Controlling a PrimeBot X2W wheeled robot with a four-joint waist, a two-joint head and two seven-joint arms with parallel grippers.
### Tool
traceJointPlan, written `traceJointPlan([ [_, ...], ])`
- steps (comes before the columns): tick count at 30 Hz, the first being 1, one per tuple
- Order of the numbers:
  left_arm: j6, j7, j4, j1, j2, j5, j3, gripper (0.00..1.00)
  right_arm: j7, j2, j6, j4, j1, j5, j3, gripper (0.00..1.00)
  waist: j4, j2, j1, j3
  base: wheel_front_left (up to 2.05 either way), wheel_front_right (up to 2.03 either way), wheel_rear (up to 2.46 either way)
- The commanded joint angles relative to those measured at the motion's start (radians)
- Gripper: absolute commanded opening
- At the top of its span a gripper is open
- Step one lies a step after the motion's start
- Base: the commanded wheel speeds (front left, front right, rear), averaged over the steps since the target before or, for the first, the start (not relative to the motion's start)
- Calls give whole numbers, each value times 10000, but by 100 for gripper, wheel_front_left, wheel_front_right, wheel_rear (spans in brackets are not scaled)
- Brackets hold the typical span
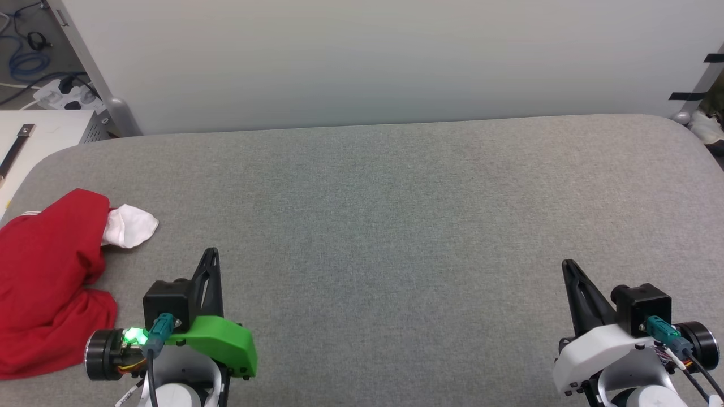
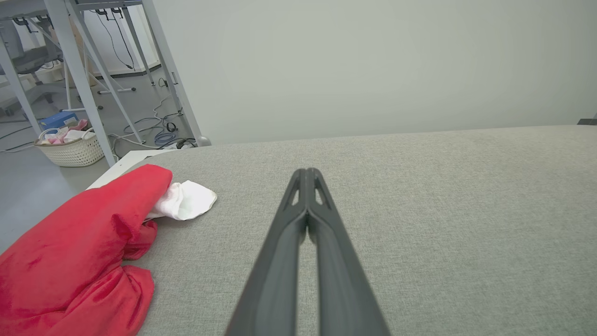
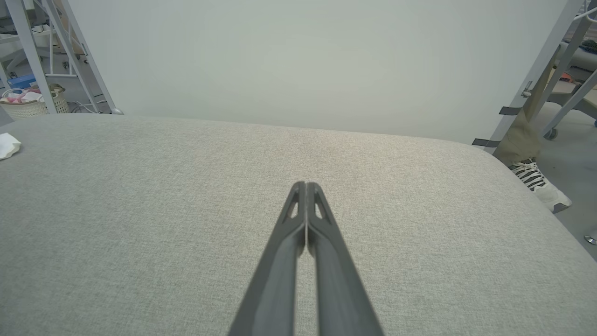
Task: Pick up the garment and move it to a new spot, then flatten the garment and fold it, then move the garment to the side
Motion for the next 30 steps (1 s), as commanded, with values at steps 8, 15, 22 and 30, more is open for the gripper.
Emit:
traceJointPlan([
  [8,-41,-7,-16,117,-55,97,-1,0,30,3,-9,16,-162,-95,9,0,0,-1,0,0,0,0,0],
  [15,-41,-7,-16,117,-55,97,-1,0,30,3,-9,16,-162,-95,9,0,0,-1,0,0,0,0,0],
  [22,-41,-7,-16,117,-55,97,-1,0,30,3,-9,16,-162,-95,9,0,0,-1,0,0,0,0,0],
  [30,-41,-7,-16,117,-55,97,-1,0,30,3,-9,16,-162,-95,9,0,0,-1,0,0,0,0,0],
])
